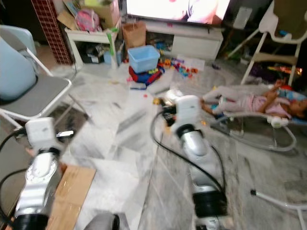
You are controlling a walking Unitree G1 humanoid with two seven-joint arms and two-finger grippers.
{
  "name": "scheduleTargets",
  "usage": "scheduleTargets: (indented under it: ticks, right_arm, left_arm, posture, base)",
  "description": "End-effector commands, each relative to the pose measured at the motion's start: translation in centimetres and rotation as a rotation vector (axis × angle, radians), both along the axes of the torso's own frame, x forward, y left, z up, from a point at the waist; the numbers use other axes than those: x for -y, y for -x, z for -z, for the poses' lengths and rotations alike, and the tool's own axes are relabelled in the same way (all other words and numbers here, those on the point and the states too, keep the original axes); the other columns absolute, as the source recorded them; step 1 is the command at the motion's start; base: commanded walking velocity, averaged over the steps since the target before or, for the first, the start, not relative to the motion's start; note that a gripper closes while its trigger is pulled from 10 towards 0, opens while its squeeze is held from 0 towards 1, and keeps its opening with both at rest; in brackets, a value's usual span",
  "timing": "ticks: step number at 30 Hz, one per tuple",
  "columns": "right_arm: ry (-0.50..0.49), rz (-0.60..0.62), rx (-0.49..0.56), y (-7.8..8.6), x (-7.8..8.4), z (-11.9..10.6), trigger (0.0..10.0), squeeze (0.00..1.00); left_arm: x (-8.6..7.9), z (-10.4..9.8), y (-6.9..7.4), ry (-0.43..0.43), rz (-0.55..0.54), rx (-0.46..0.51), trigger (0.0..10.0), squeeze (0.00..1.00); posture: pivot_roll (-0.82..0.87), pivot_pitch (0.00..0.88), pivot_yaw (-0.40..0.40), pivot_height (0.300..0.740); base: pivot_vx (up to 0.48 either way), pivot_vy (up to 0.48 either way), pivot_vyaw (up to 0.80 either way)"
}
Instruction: Restocking fridge
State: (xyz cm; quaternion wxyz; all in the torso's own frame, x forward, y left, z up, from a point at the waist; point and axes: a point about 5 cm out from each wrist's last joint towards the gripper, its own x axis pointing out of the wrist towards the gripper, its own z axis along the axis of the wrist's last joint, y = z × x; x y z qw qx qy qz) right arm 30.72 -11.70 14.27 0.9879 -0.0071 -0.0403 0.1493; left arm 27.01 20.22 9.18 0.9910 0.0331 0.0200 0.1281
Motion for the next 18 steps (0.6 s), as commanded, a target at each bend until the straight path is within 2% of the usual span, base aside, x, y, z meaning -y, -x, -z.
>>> scheduleTargets:
  ticks: [1,9,11,13,17,18]
  right_arm:
    - [0.009,0.005,0.032,-0.3,0.3,-0.6,10.0,0.00]
    - [0.008,-0.014,0.041,0.1,-0.4,-0.6,10.0,0.00]
    - [0.007,0.003,0.033,0.3,-0.1,-0.2,10.0,0.00]
    - [-0.008,0.064,0.009,0.8,1.1,0.9,10.0,0.00]
    - [0.011,0.114,0.003,0.8,2.5,1.1,10.0,0.00]
    - [0.004,0.119,-0.003,0.9,2.8,1.1,10.0,0.00]
  left_arm:
    - [0.5,-0.8,0.3,-0.021,0.013,0.045,10.0,0.00]
    - [-0.2,-1.2,0.6,-0.036,-0.001,0.044,10.0,0.00]
    - [-0.2,-1.1,0.7,-0.048,0.014,0.036,10.0,0.00]
    - [-0.4,-0.7,1.1,-0.051,0.018,0.020,10.0,0.00]
    - [-0.5,-0.4,1.6,-0.042,-0.004,0.008,10.0,0.00]
    - [-0.5,-0.5,1.7,-0.044,-0.006,0.009,10.0,0.00]
  posture:
    - [0.09,0.000,-0.082,0.740]
    - [0.08,0.000,-0.048,0.740]
    - [0.07,0.000,-0.031,0.740]
    - [0.06,0.000,-0.013,0.740]
    - [0.06,0.000,-0.039,0.740]
    - [0.06,0.000,-0.039,0.740]
  base:
    - [0.000,0.000,0.80]
    - [0.000,0.000,0.80]
    - [0.000,0.000,0.68]
    - [0.000,0.000,0.00]
    - [0.000,0.000,0.00]
    - [0.000,0.000,0.80]
